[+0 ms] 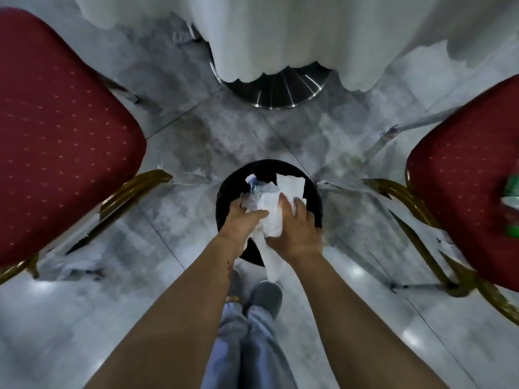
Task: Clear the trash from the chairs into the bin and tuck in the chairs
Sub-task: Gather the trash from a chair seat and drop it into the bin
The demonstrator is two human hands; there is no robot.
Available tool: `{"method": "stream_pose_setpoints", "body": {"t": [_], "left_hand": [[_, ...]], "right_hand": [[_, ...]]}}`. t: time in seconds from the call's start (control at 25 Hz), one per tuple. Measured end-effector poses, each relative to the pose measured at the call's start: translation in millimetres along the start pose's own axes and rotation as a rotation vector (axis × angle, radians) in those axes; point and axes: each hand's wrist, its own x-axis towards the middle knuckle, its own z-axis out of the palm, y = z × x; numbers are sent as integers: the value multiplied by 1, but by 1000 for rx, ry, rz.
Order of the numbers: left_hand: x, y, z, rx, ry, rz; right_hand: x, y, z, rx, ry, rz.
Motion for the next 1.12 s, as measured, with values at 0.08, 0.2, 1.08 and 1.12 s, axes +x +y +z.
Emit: {"method": "stream_pose_setpoints", "body": {"t": [0.08, 0.2, 1.08, 1.12], "left_hand": [[16, 1, -1, 79, -25, -16], [23, 2, -8, 239, -47, -24], [-142, 89, 226, 1461, -219, 740], [-146, 87, 244, 1455, -231, 740]], "right_hand": [[17, 5, 7, 20, -70, -3], [25, 11, 14, 87, -113, -3], [-108, 218, -170, 175, 576, 428], [-109, 236, -175, 178, 592, 454]]}}
